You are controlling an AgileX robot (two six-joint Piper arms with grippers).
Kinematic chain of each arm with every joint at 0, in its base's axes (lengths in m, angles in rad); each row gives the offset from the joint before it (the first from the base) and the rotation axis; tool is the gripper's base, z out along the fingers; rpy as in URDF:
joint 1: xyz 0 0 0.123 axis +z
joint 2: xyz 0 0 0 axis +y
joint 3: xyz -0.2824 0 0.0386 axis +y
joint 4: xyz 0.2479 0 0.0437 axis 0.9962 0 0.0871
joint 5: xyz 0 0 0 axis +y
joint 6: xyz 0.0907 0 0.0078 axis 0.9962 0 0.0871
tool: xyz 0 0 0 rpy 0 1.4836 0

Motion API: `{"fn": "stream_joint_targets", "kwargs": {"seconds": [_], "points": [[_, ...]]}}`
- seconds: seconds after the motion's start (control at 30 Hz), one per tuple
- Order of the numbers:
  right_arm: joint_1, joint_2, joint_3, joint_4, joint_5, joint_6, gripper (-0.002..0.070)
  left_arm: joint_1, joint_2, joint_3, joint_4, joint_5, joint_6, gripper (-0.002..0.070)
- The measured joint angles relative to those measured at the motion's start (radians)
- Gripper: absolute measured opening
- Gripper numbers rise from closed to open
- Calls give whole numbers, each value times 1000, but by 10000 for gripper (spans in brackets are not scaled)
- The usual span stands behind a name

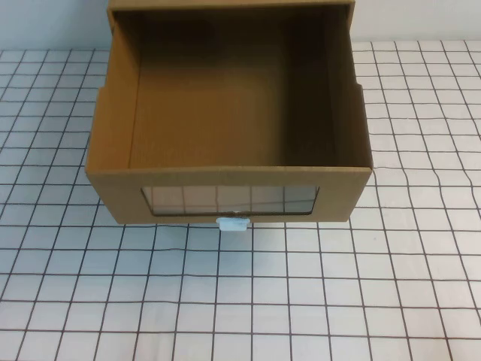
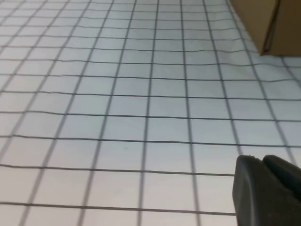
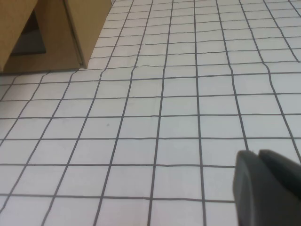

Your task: Close the shoe box

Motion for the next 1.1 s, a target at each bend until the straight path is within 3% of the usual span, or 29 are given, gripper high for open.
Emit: {"fn": "stream_joint_targets", "kwargs": {"seconds": [0.3,0.57,1.1], "points": [[0,0,0,0,0,0,-13,0,0,0,160,2,-2,-5],[0,0,0,0,0,0,-14,0,0,0,110,4,-109,-5],[0,0,0,-3,0,0,-14,0,0,0,110,4,-108,-5]]}}
